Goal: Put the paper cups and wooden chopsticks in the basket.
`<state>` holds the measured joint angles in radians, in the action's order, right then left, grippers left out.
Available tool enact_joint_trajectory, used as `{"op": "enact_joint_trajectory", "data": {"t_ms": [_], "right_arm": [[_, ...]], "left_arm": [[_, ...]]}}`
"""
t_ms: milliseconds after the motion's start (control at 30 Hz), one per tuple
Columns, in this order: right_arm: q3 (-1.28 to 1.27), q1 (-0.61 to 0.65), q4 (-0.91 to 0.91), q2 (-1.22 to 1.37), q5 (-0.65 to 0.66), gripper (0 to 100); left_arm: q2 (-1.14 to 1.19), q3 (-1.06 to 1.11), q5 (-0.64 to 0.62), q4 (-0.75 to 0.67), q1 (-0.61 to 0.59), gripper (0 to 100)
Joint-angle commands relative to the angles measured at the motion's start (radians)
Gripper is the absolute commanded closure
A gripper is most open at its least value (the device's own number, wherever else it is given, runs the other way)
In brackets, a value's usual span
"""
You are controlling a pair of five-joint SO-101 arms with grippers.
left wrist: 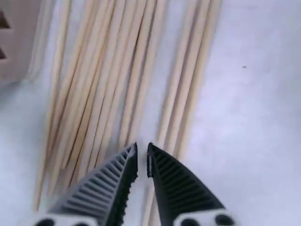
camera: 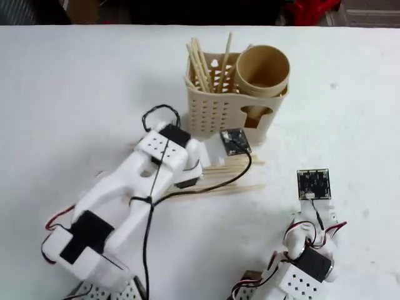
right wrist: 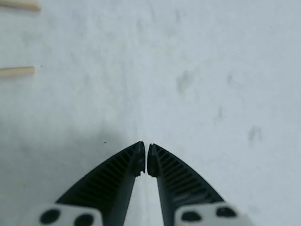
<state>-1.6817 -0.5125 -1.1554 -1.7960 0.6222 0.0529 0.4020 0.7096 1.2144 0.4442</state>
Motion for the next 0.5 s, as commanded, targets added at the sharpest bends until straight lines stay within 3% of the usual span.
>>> {"op": "enact_joint_trajectory", "data": {"t_ms": [0,467], "right_arm": [[-0.008,-0.002,0.013,0.004,-0.005,97.5],[-0.008,-0.002,0.013,0.004,-0.005,97.5]], "left_arm": [[0.044,-0.037,-0.008,0.002,0.004,92],[0.259,-0.054,-0.015,-0.081,0.039,92]]}}
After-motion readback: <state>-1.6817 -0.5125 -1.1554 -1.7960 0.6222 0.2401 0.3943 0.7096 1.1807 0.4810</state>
